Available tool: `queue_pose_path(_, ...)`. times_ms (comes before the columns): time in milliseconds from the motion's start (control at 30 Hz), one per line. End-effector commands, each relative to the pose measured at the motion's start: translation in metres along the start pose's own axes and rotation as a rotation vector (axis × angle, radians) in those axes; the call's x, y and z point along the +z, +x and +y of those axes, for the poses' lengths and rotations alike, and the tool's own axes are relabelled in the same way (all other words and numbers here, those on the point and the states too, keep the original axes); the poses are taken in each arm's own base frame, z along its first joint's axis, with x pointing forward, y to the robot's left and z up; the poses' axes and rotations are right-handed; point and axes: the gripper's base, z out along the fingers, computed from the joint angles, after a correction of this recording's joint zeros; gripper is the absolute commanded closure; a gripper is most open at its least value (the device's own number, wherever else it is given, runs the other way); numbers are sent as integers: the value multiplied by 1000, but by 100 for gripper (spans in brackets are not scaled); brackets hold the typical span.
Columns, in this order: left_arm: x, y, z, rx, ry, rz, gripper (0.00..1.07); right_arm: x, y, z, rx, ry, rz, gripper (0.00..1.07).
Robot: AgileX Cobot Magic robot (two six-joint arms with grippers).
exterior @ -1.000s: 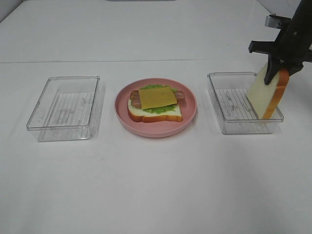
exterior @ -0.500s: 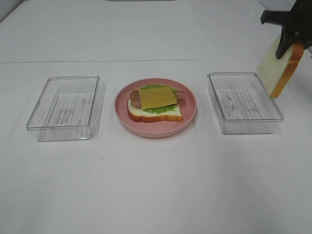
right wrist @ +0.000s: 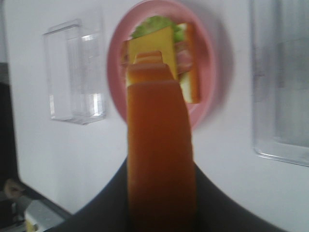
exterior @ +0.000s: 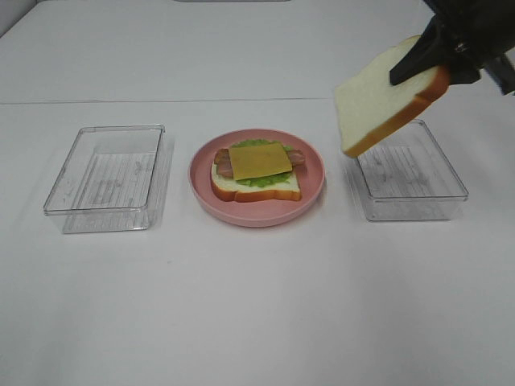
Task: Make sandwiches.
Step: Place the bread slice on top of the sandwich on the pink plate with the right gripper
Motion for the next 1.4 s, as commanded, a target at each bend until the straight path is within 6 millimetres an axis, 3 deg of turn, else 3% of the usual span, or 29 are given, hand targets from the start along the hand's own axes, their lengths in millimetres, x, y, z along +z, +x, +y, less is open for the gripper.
queue_pose_path(33,-3,1,-1,-6,10,-40,8,5,2,3,-25,-116,-47,107)
queue_pose_path(300,-3,1,-1,-6,10,-40,8,16,-2,4,62,-113,-120,107)
queue_pose_path(367,-3,1,-1,-6,10,-40,8,27,-4,10,48,-134,-118,107)
queue_pose_path(433,-3,1,-1,-6,10,-40,8,55,-6,20,19,-178,-60,107)
queue_pose_path(467,-3,1,-1,-6,10,-40,8,55,-6,20,19,-178,-60,107)
queue_pose_path(500,-3,1,-1,-6,10,-40,8,77,-9,21,15,-188,-16,107)
queue_pose_path(567,-3,1,-1,-6,10,-40,8,85,-11,23,9,-198,10,107)
queue_pose_path(633,-3,1,-1,-6,10,-40,8,107,-19,20,26,-251,87,107)
queue_pose_path(967,-3,1,-1,-6,10,-40,8,143,-53,5,107,-335,100,107)
queue_pose_path(1167,-3,1,-1,-6,10,-40,8,165,-52,-10,161,-336,131,107)
queue_pose_path(1400,-3,1,-1,-6,10,-40,8,183,-45,-9,168,-337,163,107)
